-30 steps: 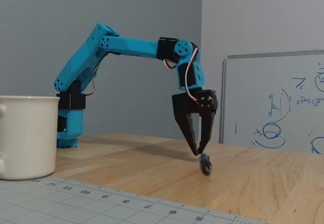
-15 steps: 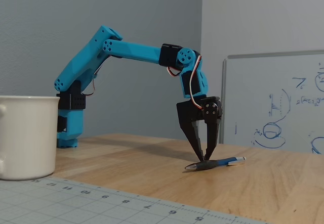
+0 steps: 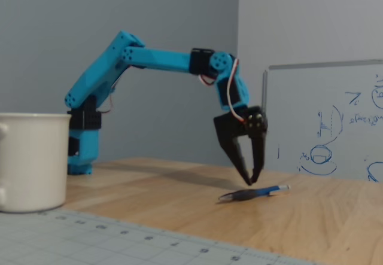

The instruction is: Touch the pen.

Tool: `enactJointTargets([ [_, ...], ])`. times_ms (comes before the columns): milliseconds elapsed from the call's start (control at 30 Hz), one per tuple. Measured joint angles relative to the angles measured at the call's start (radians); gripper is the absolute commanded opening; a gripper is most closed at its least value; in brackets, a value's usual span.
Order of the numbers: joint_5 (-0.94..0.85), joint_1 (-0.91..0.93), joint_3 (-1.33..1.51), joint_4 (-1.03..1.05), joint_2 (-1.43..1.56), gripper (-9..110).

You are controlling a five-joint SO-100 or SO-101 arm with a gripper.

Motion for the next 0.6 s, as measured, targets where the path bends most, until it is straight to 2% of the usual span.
enactJointTargets([
  [600,0.000,0.048,-0.101,-0.017,-0.080,1],
])
